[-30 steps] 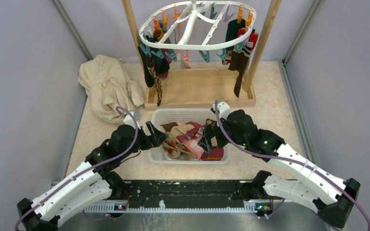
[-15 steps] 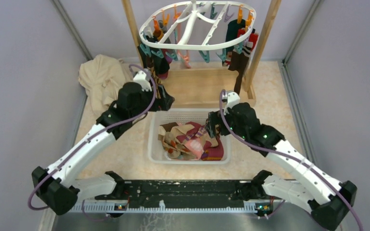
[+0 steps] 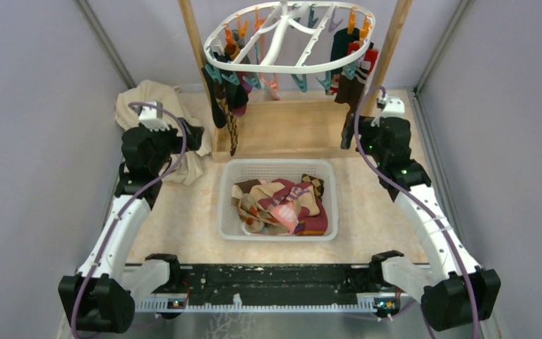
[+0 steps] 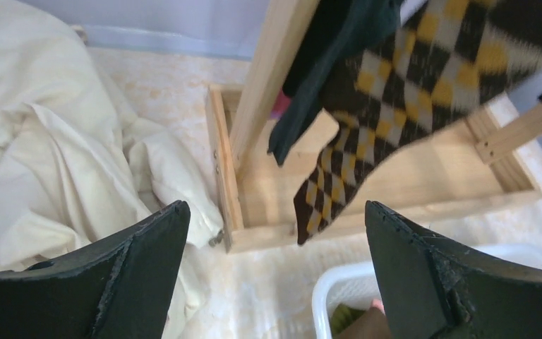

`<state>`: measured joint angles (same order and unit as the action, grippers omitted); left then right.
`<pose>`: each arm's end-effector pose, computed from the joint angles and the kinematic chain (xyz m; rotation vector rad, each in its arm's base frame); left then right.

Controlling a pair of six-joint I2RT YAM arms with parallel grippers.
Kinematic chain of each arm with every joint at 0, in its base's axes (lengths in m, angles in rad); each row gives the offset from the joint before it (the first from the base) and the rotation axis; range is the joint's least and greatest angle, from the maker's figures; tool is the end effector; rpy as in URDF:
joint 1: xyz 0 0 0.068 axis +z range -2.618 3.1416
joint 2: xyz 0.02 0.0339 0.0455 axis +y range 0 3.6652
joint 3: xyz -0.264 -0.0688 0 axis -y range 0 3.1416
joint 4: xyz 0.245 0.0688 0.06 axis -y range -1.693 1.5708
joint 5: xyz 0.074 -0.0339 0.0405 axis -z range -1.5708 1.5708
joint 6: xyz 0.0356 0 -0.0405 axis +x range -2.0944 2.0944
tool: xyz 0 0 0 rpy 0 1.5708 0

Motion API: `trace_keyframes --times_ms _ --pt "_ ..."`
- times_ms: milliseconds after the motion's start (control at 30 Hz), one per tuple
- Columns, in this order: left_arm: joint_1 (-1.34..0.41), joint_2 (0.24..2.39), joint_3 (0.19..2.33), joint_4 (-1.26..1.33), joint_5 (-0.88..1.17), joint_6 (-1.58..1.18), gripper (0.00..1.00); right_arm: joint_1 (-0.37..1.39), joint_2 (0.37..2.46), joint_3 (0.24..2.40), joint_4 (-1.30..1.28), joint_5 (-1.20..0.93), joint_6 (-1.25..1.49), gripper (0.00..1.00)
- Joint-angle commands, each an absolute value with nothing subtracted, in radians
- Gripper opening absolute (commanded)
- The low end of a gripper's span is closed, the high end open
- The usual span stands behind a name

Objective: Remove the socks clipped to the hanger
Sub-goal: Reset both arms

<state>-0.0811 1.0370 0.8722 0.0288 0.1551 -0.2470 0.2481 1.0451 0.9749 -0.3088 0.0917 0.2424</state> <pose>0.2441 -0.0254 0.3450 -0.0262 1.7193 -0.3760 0.2313 0.0552 0.3440 0.0552 1.9546 0.2348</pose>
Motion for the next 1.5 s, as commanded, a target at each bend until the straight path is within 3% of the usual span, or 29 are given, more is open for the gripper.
trace_keyframes --times_ms 0,233,333,600,767,1033,1200,1333,1467 --pt "-0.08 0.972 0.709 0.217 0.227 -0.184 0.99 0.148 0.922 0.885 -0.175 0.133 0.229 0.99" --pt "-0.078 1.001 0.67 0.281 0.2 -0.174 0.99 0.133 0.703 0.558 0.112 0.398 0.127 0.99" --pt "-0.074 1.014 0.664 0.283 0.211 -0.178 0.99 0.127 0.717 0.433 0.271 0.423 0.089 0.99" --pt "-0.074 1.036 0.637 0.332 0.274 -0.205 0.99 0.126 0.952 0.195 0.765 0.505 0.076 0.99" --pt "-0.074 1.058 0.659 0.315 0.347 -0.209 0.99 0.126 1.205 0.171 1.01 0.536 0.038 0.99" --pt "-0.074 1.04 0.647 0.325 0.377 -0.206 0.99 0.127 1.367 0.117 1.271 0.497 0.045 0.99" --pt "-0.075 1.025 0.632 0.336 0.385 -0.204 0.99 0.133 1.544 0.008 1.707 0.388 -0.047 0.99" --pt "-0.075 1.022 0.615 0.355 0.39 -0.202 0.99 0.137 1.471 0.054 1.486 0.393 -0.027 0.99" --pt "-0.075 1.017 0.61 0.315 0.271 -0.153 0.99 0.138 1.485 0.036 1.542 0.318 -0.06 0.99"
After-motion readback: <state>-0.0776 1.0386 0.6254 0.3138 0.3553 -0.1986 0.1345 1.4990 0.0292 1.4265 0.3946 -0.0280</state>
